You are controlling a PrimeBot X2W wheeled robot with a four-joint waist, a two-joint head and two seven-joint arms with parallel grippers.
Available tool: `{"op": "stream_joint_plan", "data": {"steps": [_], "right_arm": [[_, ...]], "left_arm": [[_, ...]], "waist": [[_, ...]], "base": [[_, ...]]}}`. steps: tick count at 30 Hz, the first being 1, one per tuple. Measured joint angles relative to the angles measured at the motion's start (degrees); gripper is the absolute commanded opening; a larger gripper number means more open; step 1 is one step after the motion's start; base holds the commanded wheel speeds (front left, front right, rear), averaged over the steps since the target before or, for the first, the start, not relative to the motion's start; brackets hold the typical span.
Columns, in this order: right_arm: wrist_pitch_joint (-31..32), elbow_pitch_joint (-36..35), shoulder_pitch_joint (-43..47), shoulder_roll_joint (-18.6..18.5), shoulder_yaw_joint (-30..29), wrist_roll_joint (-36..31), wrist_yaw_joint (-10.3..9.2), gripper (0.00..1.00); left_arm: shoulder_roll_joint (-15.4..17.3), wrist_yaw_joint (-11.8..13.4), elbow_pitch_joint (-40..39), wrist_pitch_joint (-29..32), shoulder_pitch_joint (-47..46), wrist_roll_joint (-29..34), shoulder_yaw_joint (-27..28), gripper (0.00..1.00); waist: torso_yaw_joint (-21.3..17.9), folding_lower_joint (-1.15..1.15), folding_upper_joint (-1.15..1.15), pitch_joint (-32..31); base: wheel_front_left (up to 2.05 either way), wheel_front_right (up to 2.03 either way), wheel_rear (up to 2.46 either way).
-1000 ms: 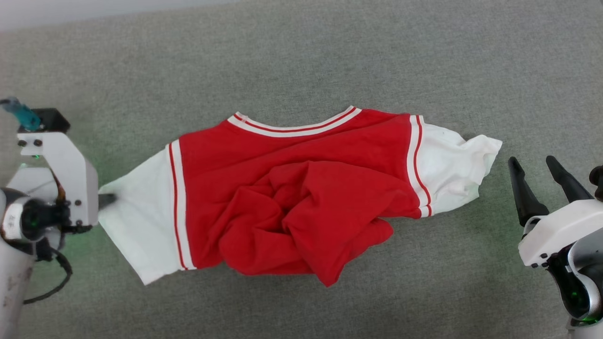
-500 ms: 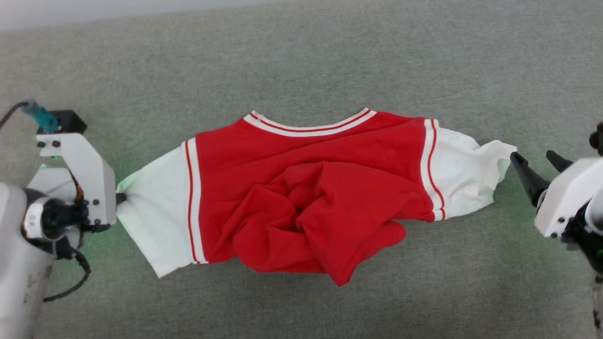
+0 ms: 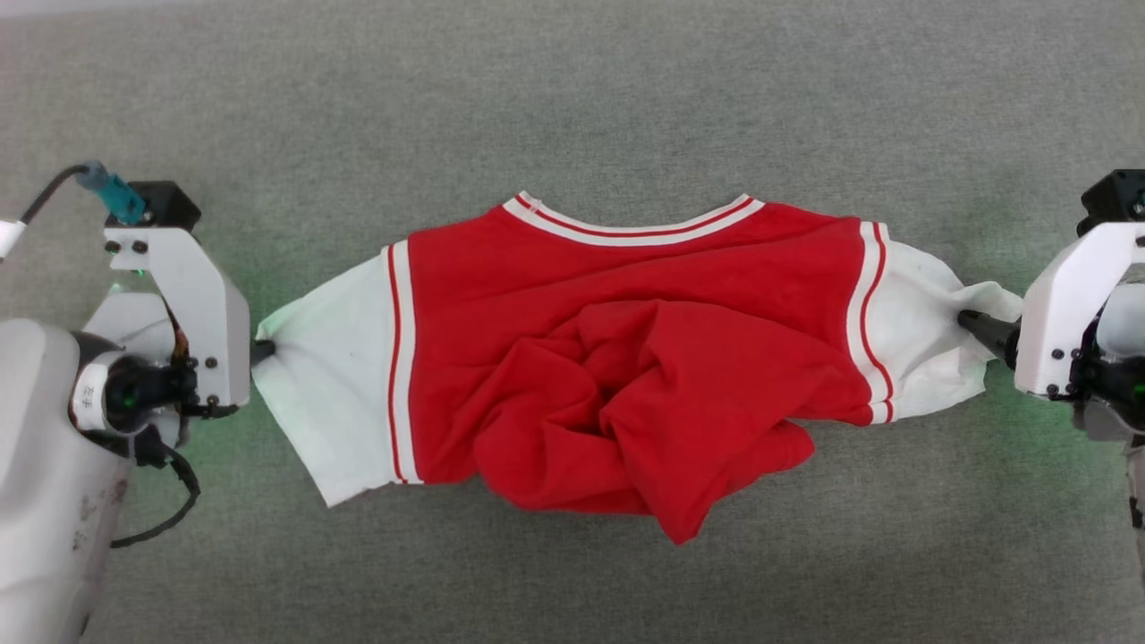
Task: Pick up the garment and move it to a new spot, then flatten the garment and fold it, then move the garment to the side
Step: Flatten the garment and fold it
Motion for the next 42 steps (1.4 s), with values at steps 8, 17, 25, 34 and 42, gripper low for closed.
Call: {"op": "stream_joint_plan", "data": {"steps": [8, 17, 25, 34, 42], "right_arm": [[4.12, 4.93, -3.89, -0.82, 0.24, 0.98, 0.01, 0.00], [3.72, 6.10, -11.27, -1.25, 1.29, 1.62, 0.00, 0.00], [-3.72, 6.80, -21.90, 0.51, 4.98, -2.37, 0.00, 0.00], [-21.51, 13.46, -33.06, 2.53, 11.10, -5.86, 0.01, 0.00], [-36.49, 24.73, -42.34, 4.03, 14.30, -9.36, 0.01, 0.00]], "left_arm": [[-0.86, -0.25, 1.59, -0.63, -0.95, -0.38, -0.24, 0.00], [-3.46, -0.44, 3.09, -1.07, -7.05, 0.45, -1.74, 0.00], [-6.47, -1.02, 6.30, -4.76, -17.78, 3.28, -3.05, 0.00], [-8.80, -2.44, 12.17, -16.63, -29.10, 6.58, -2.29, 0.00], [-10.71, -2.10, 18.94, -27.67, -37.61, 9.14, -1.49, 0.00]], "waist": [[0.57, 0.00, 0.00, -0.34], [1.07, 0.00, 0.00, -3.84], [1.91, 0.00, 0.00, -9.21], [3.07, 0.00, 0.00, -15.56], [4.04, 0.00, 0.00, -20.03]], "base": [[0.00, 0.00, 0.00], [0.00, 0.00, 0.00], [0.00, 0.00, 0.00], [0.00, 0.00, 0.00], [0.00, 0.00, 0.00]]}}
